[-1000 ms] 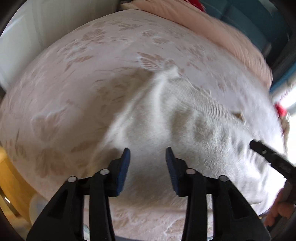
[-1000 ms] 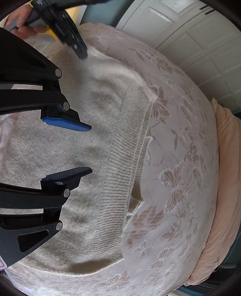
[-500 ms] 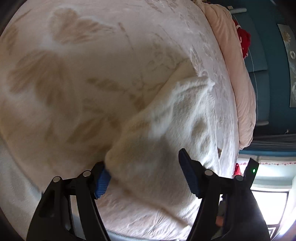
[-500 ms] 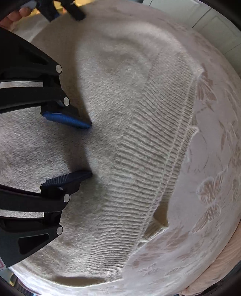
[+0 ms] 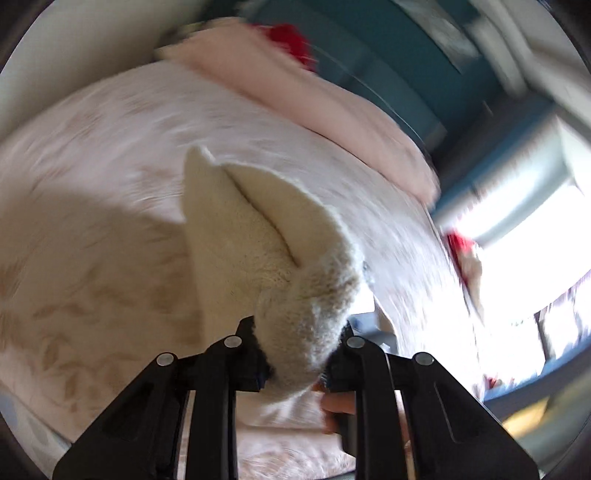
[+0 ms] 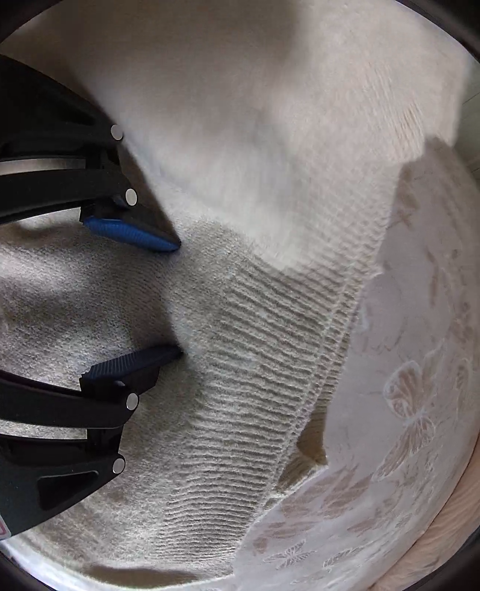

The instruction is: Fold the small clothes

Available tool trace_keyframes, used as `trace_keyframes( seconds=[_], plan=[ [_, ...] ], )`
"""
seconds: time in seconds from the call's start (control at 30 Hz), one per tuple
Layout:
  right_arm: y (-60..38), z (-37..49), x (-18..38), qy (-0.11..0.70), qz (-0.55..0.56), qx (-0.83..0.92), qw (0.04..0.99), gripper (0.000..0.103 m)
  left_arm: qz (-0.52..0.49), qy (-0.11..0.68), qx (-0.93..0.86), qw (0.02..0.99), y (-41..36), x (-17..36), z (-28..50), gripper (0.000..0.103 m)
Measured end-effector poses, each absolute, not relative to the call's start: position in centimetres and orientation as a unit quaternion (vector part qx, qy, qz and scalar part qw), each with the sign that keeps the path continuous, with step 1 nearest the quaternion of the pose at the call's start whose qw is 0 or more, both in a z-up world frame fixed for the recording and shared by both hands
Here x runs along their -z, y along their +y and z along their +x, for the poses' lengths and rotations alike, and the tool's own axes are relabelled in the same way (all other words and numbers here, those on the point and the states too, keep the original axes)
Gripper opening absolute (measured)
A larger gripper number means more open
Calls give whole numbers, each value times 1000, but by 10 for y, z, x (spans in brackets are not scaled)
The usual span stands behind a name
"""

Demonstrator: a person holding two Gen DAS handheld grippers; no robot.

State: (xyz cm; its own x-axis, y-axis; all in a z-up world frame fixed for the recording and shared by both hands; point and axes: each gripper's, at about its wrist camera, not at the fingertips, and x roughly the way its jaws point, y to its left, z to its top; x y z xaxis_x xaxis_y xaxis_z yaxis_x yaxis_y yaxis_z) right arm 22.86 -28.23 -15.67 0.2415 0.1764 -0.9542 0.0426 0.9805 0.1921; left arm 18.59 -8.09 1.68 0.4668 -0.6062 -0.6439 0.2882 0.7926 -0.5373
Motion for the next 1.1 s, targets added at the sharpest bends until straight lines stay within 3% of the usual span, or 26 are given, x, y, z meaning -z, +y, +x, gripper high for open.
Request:
trace_keyframes(
  seconds=[0.1,0.23,0.4,0.43,0.5,0.67,0.87,1.1],
  plan=[
    [-346,177,127,563,194,-29,803,50,-107,445,307,834,-147,-25,170,19],
    [-426,92,117,538,244,59,804,53,-34,475,333,814,-221,-4,147,21],
    [-497,-4,118,511,321,102,791,55,47,533,337,775,-279,58,110,38],
    [-499,-7,113,507,322,102,793,55,55,529,322,784,-278,64,100,41],
    [-495,-11,107,498,330,88,797,55,38,513,327,793,-267,63,87,61],
    [-468,17,97,474,364,12,802,69,29,485,341,805,-218,45,61,79],
    [-424,73,101,508,346,-12,788,81,53,494,277,822,-164,52,70,80],
    [-401,92,120,558,306,28,771,82,86,511,221,826,-137,85,98,78]
  ],
)
